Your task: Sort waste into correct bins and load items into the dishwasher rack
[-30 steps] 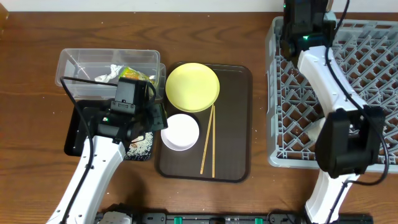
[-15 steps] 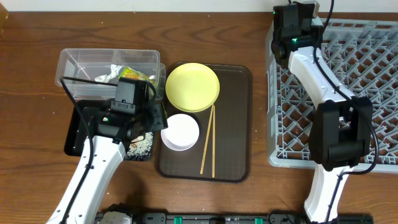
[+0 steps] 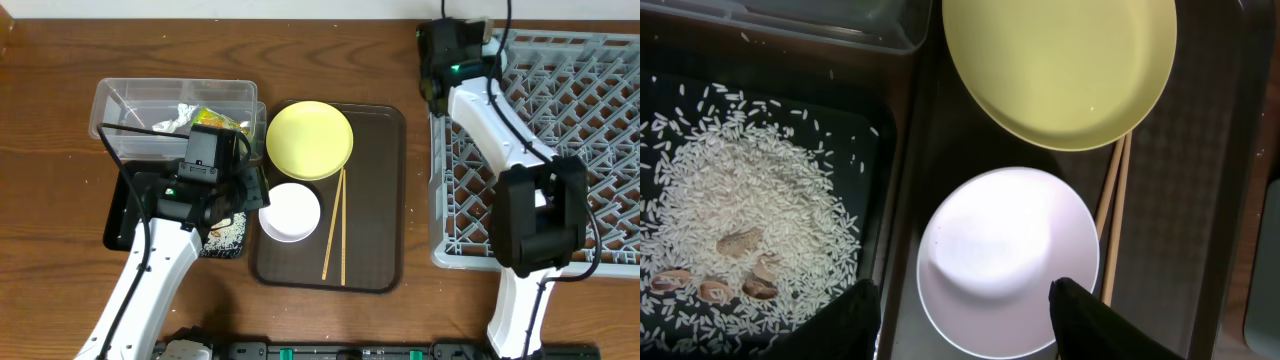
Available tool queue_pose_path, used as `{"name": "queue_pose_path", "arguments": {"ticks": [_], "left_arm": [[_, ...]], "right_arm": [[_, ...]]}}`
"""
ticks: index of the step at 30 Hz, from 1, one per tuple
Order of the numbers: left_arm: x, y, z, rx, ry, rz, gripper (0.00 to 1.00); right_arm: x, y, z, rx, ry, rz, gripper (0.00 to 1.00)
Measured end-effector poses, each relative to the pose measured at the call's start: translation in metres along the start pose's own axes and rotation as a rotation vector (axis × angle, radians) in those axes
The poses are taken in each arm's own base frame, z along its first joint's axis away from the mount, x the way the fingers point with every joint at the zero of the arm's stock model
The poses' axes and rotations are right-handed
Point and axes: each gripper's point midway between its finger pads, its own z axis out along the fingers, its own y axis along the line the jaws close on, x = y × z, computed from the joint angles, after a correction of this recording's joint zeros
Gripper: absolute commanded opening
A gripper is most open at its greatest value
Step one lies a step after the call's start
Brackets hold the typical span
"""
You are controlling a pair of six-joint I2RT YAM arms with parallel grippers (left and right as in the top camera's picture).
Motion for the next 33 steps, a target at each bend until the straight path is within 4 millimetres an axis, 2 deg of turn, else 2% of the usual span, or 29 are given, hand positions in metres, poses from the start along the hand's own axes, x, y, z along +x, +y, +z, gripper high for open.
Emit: {"name": "queue_pose_path", "arguments": {"ticks": [2,4,5,7,8,11,14,16,18,20,23,24,28,30,33], "left_arm": [[0.0,0.0,0.0,-0.001,0.001,-0.001,0.57],[0.0,0.0,0.0,-0.001,0.002,-0.001,0.57],[0.001,0.0,0.0,-0.001,0.002,-0.001,0.57],[0.0,0.0,0.0,-0.001,0.002,-0.001,0.57],[0.001,0.0,0.0,-0.001,0.002,-0.001,0.57],[0.001,0.0,0.0,-0.001,0.002,0.0,0.57],[0.001,0.0,0.0,-0.001,0.002,-0.001,0.57],[0.002,0.002,0.0,-0.009,0.009,-0.002,0.57],[0.007,0.01,0.0,-0.052,0.025,-0.016,0.57],[0.017,0.029,-0.003,-0.151,0.05,-0.074,0.58],[0.029,0.058,-0.01,-0.306,0.065,-0.183,0.58],[0.029,0.064,-0.012,-0.337,0.057,-0.214,0.65],[0.026,0.085,-0.018,-0.423,0.017,-0.323,0.67],[0.024,0.09,-0.02,-0.438,0.005,-0.346,0.68],[0.023,0.094,-0.021,-0.456,-0.008,-0.372,0.68]], "right_arm": [[0.01,0.007,-0.004,-0.029,0.031,-0.008,0.07],[0.023,0.014,-0.007,-0.076,0.081,-0.016,0.24],[0.03,0.019,-0.009,-0.106,0.105,-0.015,0.38],[0.038,0.023,-0.013,-0.148,0.14,-0.015,0.56],[0.04,0.023,-0.016,-0.169,0.151,-0.007,0.61],[0.034,0.016,-0.033,-0.238,0.151,0.025,0.68],[0.021,0.007,-0.055,-0.335,0.127,0.069,0.69],[0.011,0.005,-0.079,-0.458,0.105,0.095,0.69],[0.005,0.012,-0.104,-0.615,0.09,0.092,0.68],[0.005,0.026,-0.13,-0.794,0.091,0.062,0.68],[0.017,0.056,-0.168,-1.043,0.125,-0.026,0.66],[0.024,0.066,-0.181,-1.114,0.139,-0.063,0.66],[0.058,0.106,-0.233,-1.315,0.194,-0.238,0.66],[0.072,0.12,-0.248,-1.36,0.216,-0.3,0.65],[0.097,0.145,-0.27,-1.414,0.253,-0.401,0.58]]}}
